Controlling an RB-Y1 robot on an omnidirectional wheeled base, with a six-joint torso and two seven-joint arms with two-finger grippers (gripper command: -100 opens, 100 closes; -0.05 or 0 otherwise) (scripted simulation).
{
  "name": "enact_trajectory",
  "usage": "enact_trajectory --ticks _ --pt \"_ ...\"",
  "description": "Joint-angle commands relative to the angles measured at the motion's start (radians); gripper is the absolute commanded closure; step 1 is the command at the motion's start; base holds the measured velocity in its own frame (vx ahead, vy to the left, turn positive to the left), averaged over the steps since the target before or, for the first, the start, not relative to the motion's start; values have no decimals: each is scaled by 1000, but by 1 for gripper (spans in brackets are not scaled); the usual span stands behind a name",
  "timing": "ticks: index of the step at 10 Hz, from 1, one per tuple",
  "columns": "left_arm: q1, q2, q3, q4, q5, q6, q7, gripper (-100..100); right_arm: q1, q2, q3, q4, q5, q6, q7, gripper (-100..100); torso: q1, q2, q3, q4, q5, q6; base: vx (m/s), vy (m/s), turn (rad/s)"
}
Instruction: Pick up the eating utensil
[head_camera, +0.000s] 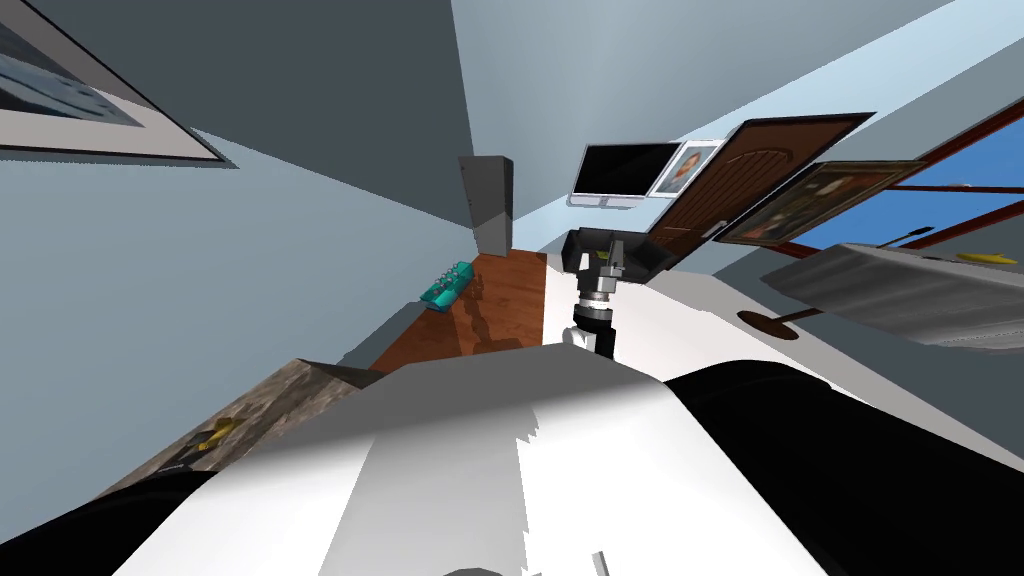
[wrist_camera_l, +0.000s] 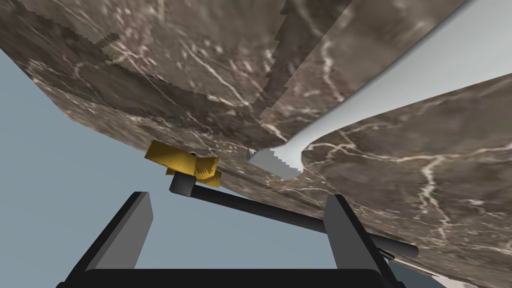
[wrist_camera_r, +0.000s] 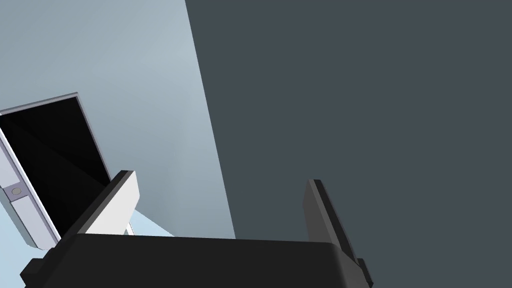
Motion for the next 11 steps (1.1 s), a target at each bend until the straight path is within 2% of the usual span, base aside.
enact_trajectory --ticks 1,2,3,4,6,7,9,10,11 --pt "-14 -25 -15 50 -50 -50 50 -100 0 0 0 0 0 0 0 0 0 0 0 0 0 0 40 -14 -108" --pt "-14 -25 -15 83 -66 -68 52 -100 0 0 0 0 0 0 0 0 0 0 0 0 0 0 42 -13 -43" --pt "-30 -46 -33 110 -102 -100 94 -100 0 0 0 0 0 0 0 0 0 0 0 0 0 0 68 -14 -75" --pt "-30 -46 -33 134 -126 -122 103 -100 0 0 0 0 0 0 0 0 -1 -1 -1 0 0 0 61 -14 -41" --pt "-30 -46 -33 165 -126 -131 103 -100 0 0 0 0 0 0 0 0 0 0 0 0 0 0 13 -4 4" --pt "-47 -68 -51 200 -174 -176 153 -100 0 0 0 0 0 0 0 0 0 2 1 0 0 0 39 -13 -101" --pt "-47 -68 -51 244 -186 -195 153 -100 0 0 0 0 0 0 0 0 0 0 0 0 0 0 34 -5 -18" --pt "-63 -90 -70 283 -232 -244 203 -100 0 0 0 0 0 0 0 0 0 1 0 0 0 0 50 -9 -82" --pt "-63 -90 -70 316 -246 -259 203 -100 0 0 0 0 0 0 0 0 0 0 0 0 0 0 51 -10 -47"
